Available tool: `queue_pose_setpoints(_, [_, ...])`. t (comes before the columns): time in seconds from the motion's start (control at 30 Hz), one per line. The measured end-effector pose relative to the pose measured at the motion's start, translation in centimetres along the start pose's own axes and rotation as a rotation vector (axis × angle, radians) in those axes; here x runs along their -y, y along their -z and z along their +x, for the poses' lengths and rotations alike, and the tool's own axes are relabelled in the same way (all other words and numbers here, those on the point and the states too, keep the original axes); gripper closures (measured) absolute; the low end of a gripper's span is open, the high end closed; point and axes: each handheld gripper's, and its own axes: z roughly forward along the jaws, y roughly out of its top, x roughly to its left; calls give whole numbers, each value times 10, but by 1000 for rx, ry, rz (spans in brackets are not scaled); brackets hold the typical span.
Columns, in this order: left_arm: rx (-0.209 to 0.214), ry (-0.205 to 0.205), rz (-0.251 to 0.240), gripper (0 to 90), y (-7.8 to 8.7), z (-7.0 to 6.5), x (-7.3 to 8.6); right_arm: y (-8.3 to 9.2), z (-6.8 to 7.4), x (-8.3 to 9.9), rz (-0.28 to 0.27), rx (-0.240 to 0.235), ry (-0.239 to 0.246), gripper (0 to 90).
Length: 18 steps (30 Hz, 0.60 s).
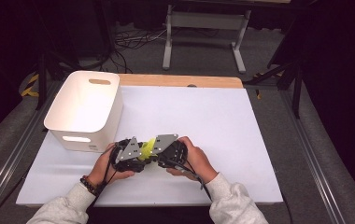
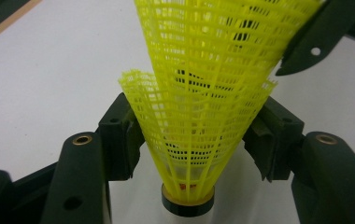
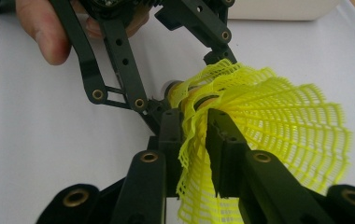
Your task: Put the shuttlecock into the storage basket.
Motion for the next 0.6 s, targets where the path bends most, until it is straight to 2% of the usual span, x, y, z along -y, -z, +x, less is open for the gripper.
queue_pose_setpoints(0.03, [5,1,-12,439,2,1,0,2,1,-7,5,-3,20,728])
queue_pose_setpoints(0.23, [-8,17,-80,449,10,3,1,7,1,-20,19,-16,47,662])
queue_pose_setpoints(0.37, [-6,28,-100,449,12,4,2,10,2,-25,26,-17,49,616])
queue_pose_setpoints(0.4, [-13,25,-99,449,12,4,2,11,3,-26,38,-18,51,555])
queue_pose_setpoints(0.43, [-13,25,-99,449,12,4,2,11,3,-26,38,-18,51,555])
queue_pose_setpoints(0.57, [-9,39,-109,450,12,5,2,13,3,-27,56,5,41,489])
queue_pose_setpoints(0.6, [-9,39,-109,450,12,5,2,14,2,-27,58,7,50,481])
